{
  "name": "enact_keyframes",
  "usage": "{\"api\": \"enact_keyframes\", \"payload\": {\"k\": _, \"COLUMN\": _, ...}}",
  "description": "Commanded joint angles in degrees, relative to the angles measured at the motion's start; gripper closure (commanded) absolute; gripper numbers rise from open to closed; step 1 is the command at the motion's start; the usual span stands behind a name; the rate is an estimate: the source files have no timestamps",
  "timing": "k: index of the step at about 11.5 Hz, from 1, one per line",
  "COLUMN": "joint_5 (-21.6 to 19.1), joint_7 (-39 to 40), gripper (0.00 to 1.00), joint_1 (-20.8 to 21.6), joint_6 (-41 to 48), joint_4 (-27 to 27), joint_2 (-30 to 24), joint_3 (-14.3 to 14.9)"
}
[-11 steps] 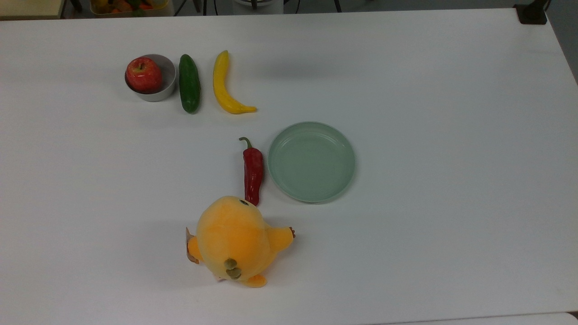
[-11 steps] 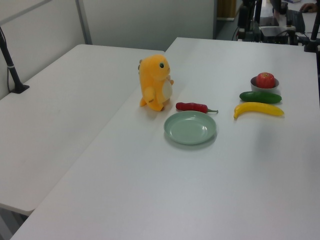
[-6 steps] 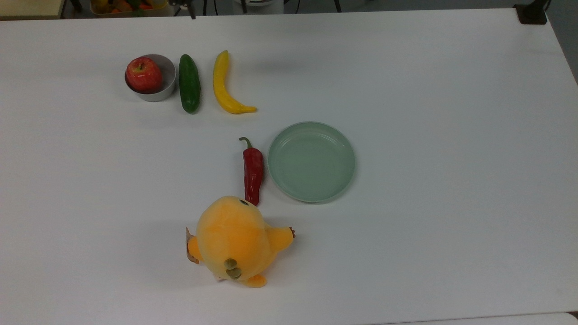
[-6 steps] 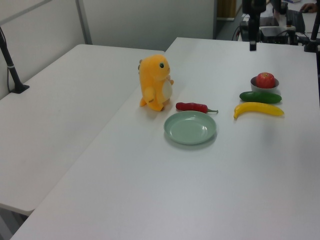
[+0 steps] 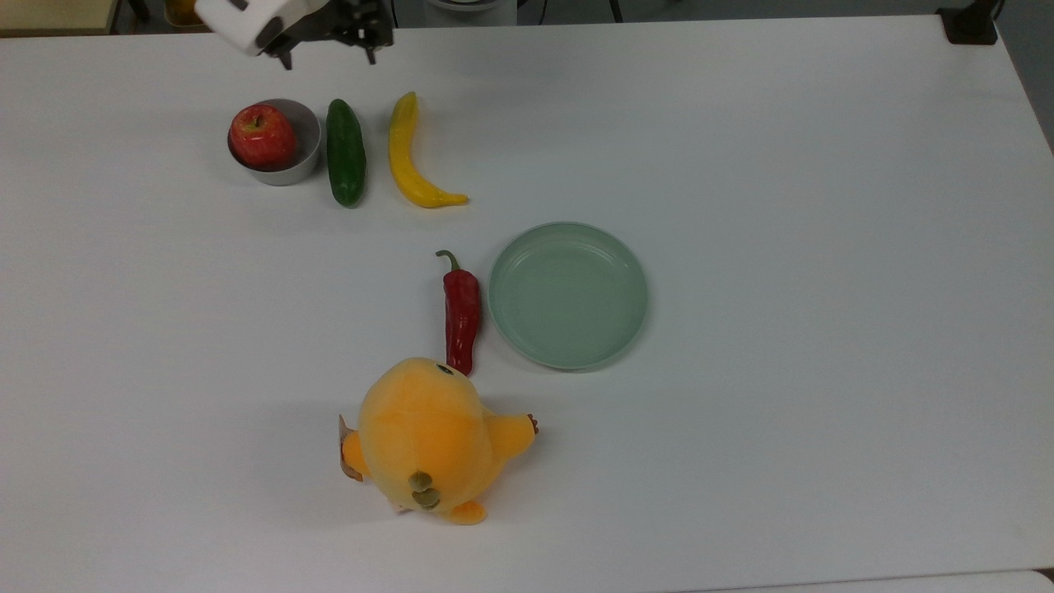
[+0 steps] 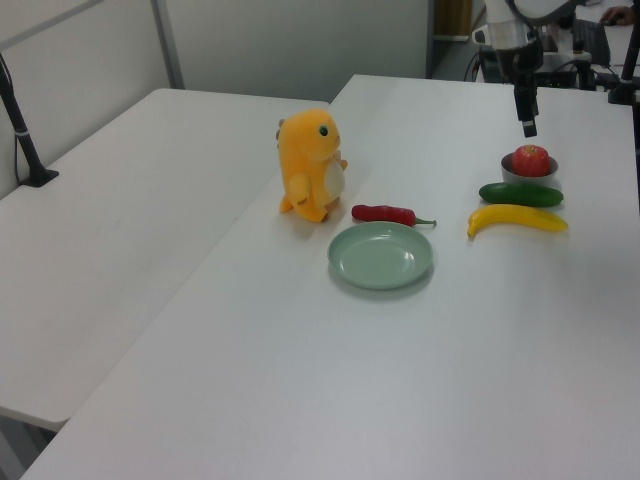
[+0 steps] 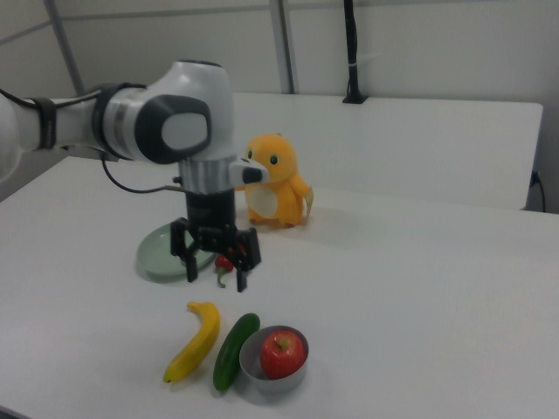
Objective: Red apple placed in the center of the desktop
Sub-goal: 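Move the open gripper over the red apple in the grey bowl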
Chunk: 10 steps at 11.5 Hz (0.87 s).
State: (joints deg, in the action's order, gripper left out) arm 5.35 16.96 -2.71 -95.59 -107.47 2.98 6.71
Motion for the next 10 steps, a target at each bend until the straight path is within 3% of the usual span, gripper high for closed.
{"api": "enact_keyframes", "payload": {"k": 1, "joint_5": 0.53, "joint_7": 2.55, "gripper": 0.0, "joint_1": 0.34, "joint_6": -6.96, "joint_4": -3.36, "joint_2": -0.52, "joint_3": 5.93}}
{"api": "enact_keyframes", "payload": {"k": 5, "joint_5": 0.53, "joint_7": 3.95, "gripper": 0.0, "joint_1": 0.25, "joint_6": -18.73, "joint_4": -9.58, "joint_2": -1.05, "joint_3": 10.42}}
{"api": "enact_keyframes", "payload": {"k": 10, "joint_5": 0.53, "joint_7": 7.11, "gripper": 0.0, "joint_1": 0.16, "joint_6": -28.42, "joint_4": -16.01, "joint_2": -1.13, "joint_3": 12.19}}
